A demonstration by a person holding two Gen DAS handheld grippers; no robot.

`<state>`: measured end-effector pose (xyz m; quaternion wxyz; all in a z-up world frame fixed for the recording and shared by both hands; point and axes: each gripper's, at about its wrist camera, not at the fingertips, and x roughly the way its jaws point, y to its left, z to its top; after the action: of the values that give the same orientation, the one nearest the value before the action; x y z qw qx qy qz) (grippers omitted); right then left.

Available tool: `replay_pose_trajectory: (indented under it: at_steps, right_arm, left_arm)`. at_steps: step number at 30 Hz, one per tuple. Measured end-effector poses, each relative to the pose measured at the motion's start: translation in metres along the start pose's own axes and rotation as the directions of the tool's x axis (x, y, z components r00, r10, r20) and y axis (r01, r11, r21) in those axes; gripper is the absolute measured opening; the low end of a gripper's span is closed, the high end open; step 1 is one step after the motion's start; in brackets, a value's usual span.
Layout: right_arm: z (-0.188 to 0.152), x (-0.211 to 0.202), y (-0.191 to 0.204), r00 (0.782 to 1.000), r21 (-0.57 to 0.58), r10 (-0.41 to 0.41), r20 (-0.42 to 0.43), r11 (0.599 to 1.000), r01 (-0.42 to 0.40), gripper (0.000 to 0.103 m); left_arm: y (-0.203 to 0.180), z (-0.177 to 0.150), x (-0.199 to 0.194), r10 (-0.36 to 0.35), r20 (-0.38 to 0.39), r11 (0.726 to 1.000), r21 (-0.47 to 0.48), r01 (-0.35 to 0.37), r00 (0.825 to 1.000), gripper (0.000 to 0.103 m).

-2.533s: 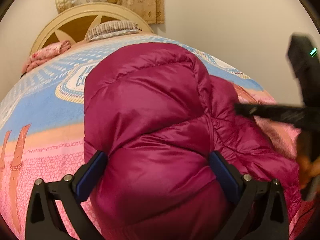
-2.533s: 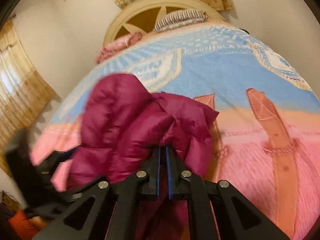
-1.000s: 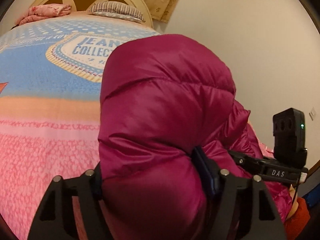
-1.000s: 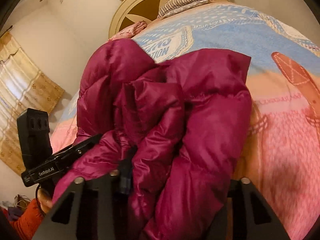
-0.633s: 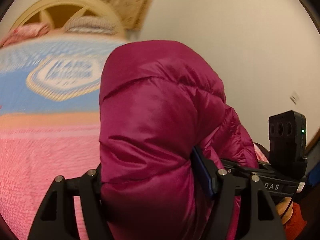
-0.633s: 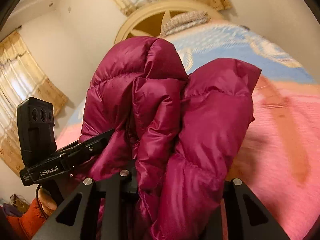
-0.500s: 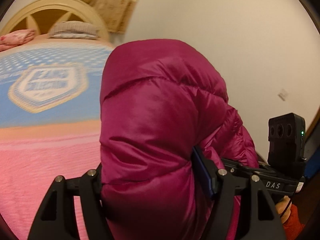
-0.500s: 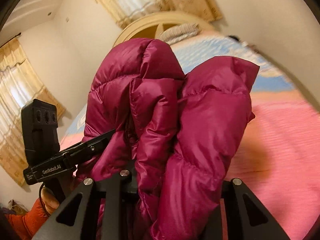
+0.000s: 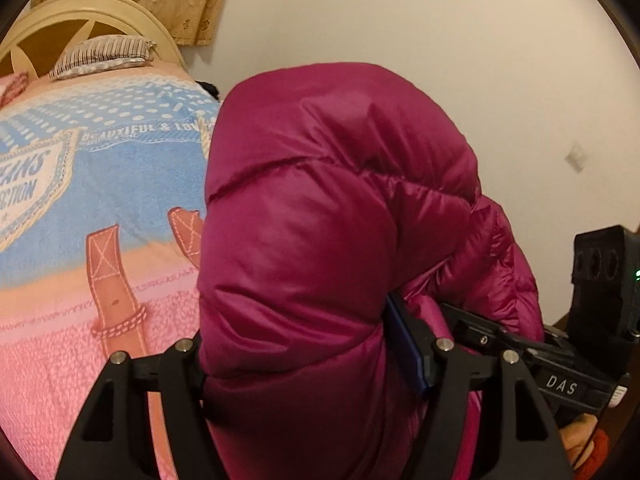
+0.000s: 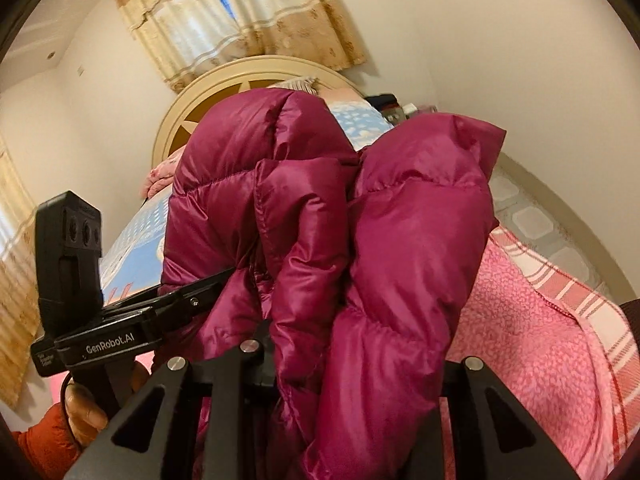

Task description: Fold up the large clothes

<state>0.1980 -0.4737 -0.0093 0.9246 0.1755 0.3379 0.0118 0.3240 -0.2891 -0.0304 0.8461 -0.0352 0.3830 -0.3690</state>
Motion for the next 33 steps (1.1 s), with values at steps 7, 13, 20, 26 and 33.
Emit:
replay_pose_trajectory:
  at_steps: [7,13,20,26,33]
  right_arm:
    - [0.001,0.061,-0.028,0.996,0.053,0.013,-0.085,0.999,-0.009,0.029]
    - [-0.012,0.08,-0.064,0.991,0.172,0.08,-0.112,0.983,-0.06,0.029]
    - [-0.022,0.101,-0.076,0.982,0.292,0.146,-0.117,0.951,-0.106,0.03]
    - [-0.022,0.103,-0.081,0.978,0.29,0.159,-0.134,0.95,-0.115,0.032]
    - [-0.018,0.05,-0.086,0.995,0.235,0.075,-0.067,0.97,-0.058,0.042]
  left_arm:
    - [0.01,0.0,0.042,0.124,-0.097,0.992,-0.021,-0.126,0.988,0.071]
    - [0.012,-0.001,0.056,0.192,-0.126,0.98,-0.023,-0.197,0.973,0.071]
    - [0.002,-0.002,0.074,0.248,-0.163,0.968,-0.003,-0.252,0.955,0.073]
    - [0.014,0.006,0.1,0.283,-0.179,0.959,0.015,-0.285,0.942,0.084]
    - [0.011,0.003,0.103,0.306,-0.174,0.952,0.043,-0.303,0.936,0.091]
